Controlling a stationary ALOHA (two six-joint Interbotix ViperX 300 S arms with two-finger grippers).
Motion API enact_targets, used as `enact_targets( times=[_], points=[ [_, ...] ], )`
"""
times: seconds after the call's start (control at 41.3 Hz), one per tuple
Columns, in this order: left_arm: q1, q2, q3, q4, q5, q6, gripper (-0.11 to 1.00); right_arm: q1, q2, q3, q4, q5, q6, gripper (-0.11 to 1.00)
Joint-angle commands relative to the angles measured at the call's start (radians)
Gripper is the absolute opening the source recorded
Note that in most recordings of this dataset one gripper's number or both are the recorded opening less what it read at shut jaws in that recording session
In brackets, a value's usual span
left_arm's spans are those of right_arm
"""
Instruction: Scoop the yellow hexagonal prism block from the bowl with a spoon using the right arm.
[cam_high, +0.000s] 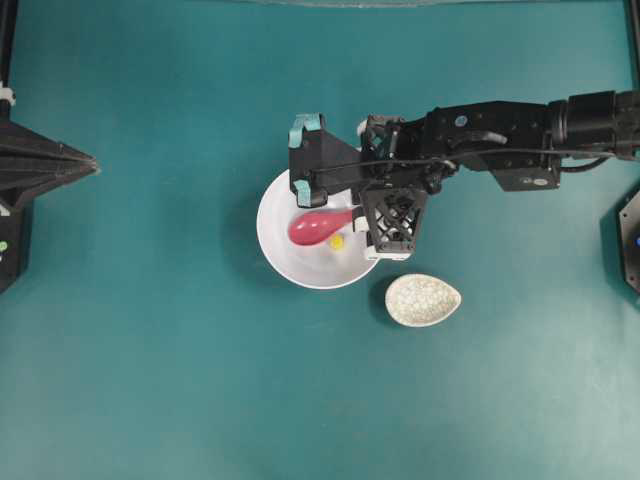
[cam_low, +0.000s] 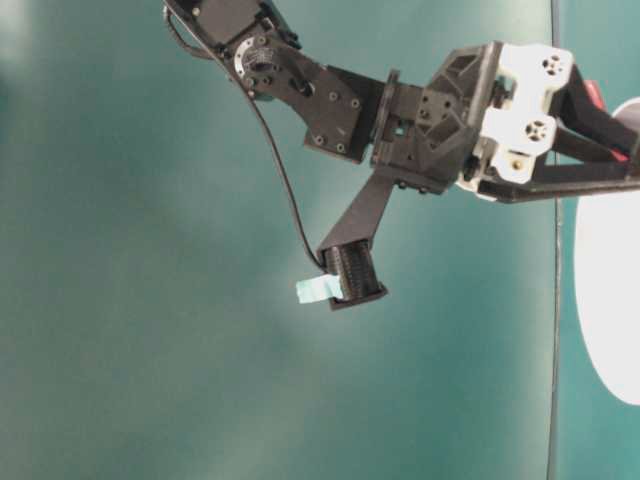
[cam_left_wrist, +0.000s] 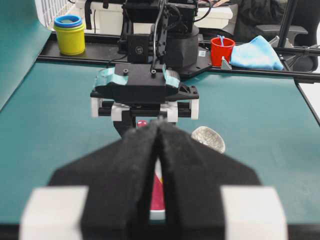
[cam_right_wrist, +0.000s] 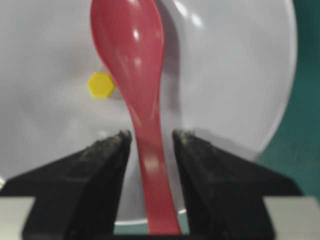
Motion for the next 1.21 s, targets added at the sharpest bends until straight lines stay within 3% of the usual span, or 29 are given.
enact_targets(
  times=[0.0, 0.267, 0.485, 0.824, 1.187],
  points=[
    [0.002, 0.008, -0.028, 0.002, -0.005, 0.002, 0.0, -0.002, -0.018, -0.006, 0.009, -0.002, 0.0, 0.47],
    [0.002, 0.008, -0.028, 0.002, -0.005, 0.002, 0.0, 0.005, -0.018, -0.006, 0.012, -0.002, 0.0, 0.42],
    [0.002, 0.006, -0.029, 0.002, -0.005, 0.002, 0.0, 0.012, -0.025, -0.025, 0.014, 0.025, 0.011, 0.22],
    [0.002, 0.006, -0.029, 0.002, -0.005, 0.0, 0.0, 0.014, -0.106, -0.077, 0.054, 0.103, 0.028, 0.21],
    [0.002, 0.006, -0.031, 0.003, -0.005, 0.0, 0.0, 0.017, -0.219, -0.104, 0.091, 0.267, 0.15, 0.21]
  ],
)
